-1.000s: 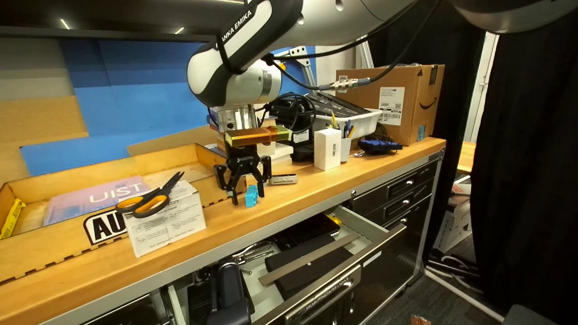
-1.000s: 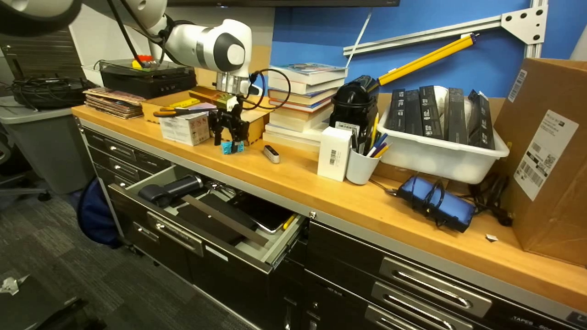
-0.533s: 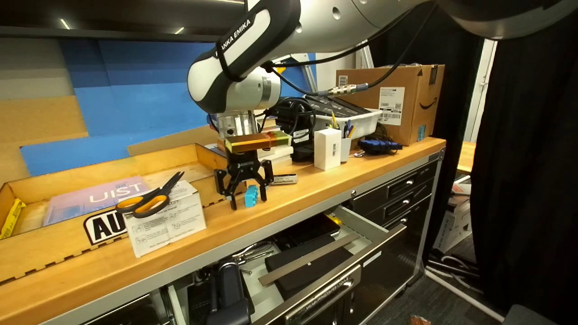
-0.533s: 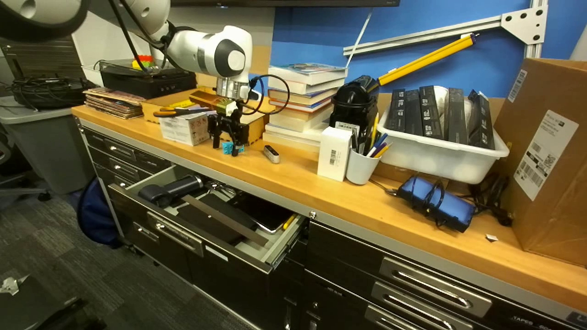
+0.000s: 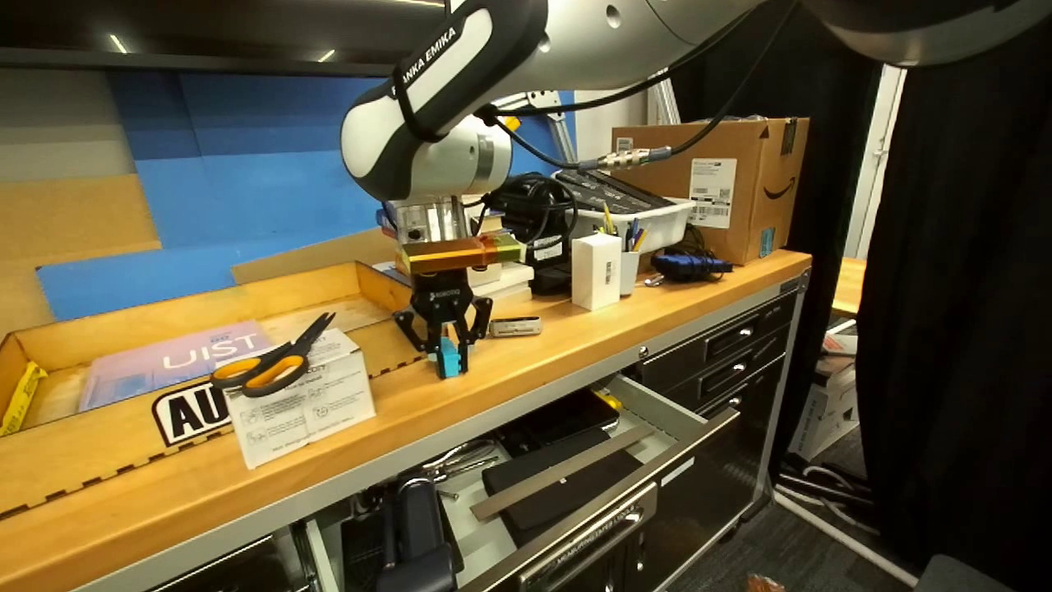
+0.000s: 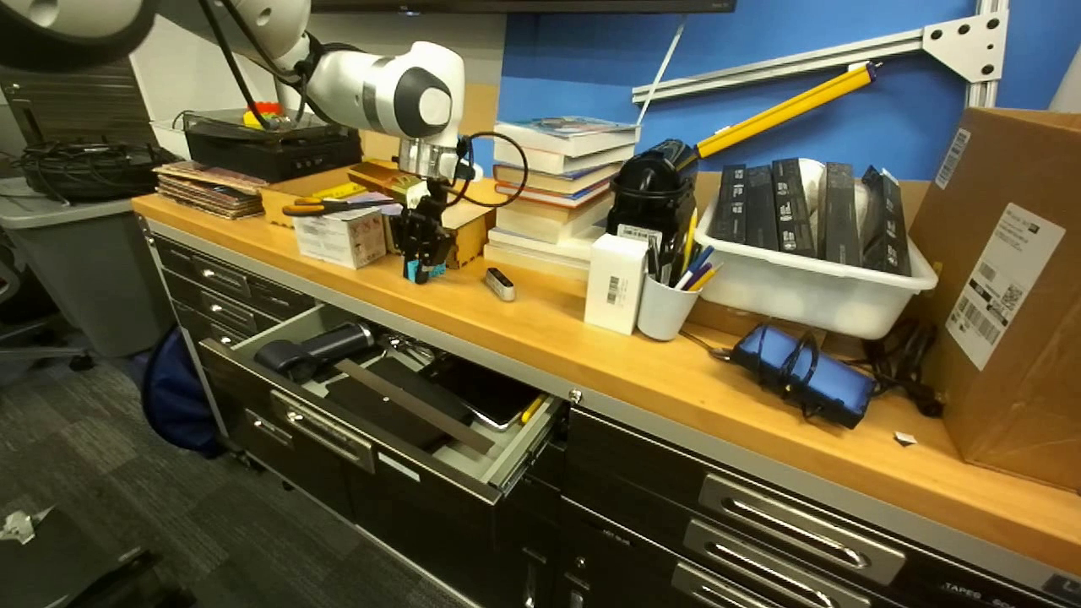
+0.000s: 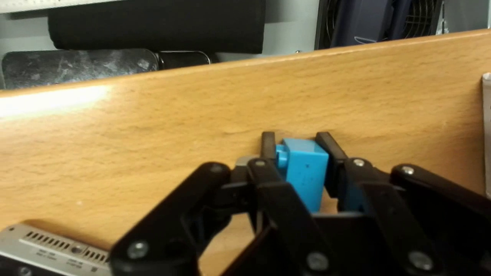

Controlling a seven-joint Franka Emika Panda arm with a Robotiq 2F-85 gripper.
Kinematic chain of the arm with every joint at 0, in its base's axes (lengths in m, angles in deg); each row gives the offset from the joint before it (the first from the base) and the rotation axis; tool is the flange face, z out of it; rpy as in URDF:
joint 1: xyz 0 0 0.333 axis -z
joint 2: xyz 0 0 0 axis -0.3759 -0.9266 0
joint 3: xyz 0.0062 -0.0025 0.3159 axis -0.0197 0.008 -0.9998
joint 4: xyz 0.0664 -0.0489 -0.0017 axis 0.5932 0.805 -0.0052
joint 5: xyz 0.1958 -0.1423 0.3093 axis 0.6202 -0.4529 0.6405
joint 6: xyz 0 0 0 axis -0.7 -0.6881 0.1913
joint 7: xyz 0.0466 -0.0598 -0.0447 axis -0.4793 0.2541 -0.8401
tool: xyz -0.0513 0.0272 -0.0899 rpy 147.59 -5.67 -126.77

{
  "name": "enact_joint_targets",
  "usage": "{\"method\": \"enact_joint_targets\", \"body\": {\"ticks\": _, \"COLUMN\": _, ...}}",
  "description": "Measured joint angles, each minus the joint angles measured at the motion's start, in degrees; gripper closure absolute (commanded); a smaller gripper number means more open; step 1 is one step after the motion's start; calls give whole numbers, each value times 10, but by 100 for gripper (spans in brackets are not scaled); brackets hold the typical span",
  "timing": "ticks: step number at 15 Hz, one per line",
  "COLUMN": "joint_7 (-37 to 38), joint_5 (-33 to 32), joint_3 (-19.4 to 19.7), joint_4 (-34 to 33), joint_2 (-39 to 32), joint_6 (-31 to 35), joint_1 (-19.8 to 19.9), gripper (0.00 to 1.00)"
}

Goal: Put the blue building block inside the open drawer

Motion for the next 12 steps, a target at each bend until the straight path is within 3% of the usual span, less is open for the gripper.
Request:
{"method": "enact_joint_targets", "body": {"ticks": 4, "joint_7": 31, "joint_5": -8, "joint_3": 9, "joint_4": 47, "joint_2": 31, "joint_6": 2, "joint_1": -11, "gripper": 86}}
{"method": "enact_joint_targets", "body": {"ticks": 12, "joint_7": 106, "joint_5": -15, "joint_3": 13, "joint_4": 259, "joint_2": 164, "joint_6": 69, "joint_1": -30, "gripper": 86}}
